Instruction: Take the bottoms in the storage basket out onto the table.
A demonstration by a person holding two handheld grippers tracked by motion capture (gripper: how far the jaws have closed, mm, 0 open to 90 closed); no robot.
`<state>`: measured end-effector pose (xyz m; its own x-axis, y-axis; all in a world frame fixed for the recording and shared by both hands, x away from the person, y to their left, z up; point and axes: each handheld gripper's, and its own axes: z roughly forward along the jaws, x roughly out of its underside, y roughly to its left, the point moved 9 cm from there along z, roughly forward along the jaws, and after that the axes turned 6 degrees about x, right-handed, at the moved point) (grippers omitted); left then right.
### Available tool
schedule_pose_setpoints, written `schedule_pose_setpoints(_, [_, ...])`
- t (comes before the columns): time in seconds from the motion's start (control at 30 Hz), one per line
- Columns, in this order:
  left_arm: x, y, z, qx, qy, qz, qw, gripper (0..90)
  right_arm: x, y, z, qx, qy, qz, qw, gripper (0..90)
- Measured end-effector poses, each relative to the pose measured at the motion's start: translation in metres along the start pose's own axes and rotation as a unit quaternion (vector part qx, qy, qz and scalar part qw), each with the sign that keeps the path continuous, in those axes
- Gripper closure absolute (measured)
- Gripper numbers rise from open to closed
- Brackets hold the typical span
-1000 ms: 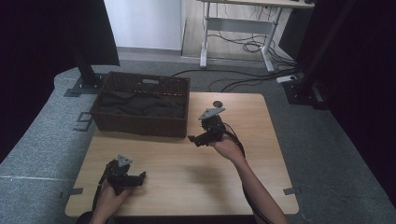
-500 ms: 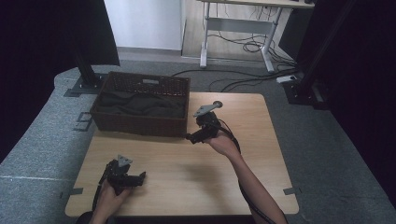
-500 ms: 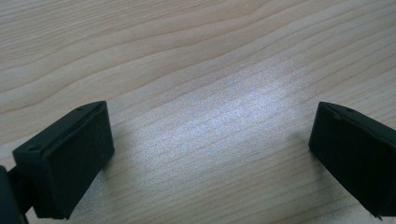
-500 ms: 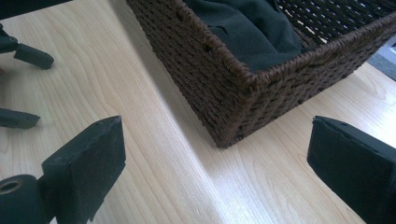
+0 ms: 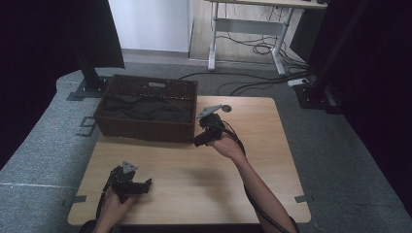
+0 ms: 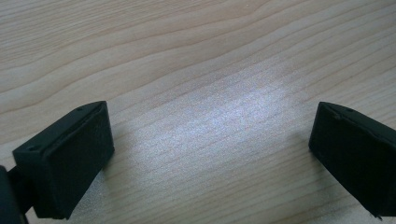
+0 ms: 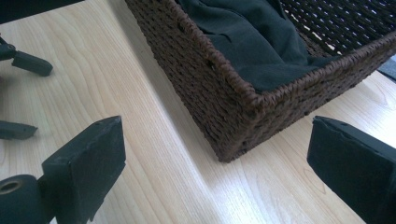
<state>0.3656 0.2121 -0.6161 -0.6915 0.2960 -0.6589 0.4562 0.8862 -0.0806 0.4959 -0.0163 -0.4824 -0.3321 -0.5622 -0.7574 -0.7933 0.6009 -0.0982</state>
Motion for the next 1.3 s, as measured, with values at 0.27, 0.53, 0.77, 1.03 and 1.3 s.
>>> schedule_pose_setpoints(0.27, [0.000,0.000,0.000,0.000,0.000,0.000,1.0000,0.0,-0.006,0.002,0.008,-0.005,-0.004,-0.002,1.0000,4.5])
schedule_pose_setpoints(0.53, [0.000,0.000,0.000,0.000,0.000,0.000,1.0000,0.0,-0.012,0.006,0.016,-0.013,-0.007,-0.009,0.9999,4.4])
schedule_pose_setpoints(0.77, [0.000,0.000,0.000,0.000,0.000,0.000,1.0000,0.0,-0.019,0.008,0.023,-0.018,-0.007,-0.013,0.9997,4.5])
schedule_pose_setpoints(1.03, [0.000,0.000,0.000,0.000,-0.001,0.000,1.0000,0.0,-0.027,0.013,0.030,-0.022,-0.006,-0.020,0.9996,4.5])
schedule_pose_setpoints(1.3, [0.000,0.000,0.000,0.000,0.000,0.000,1.0000,0.0,-0.028,0.015,0.040,-0.025,0.002,-0.021,0.9995,4.5])
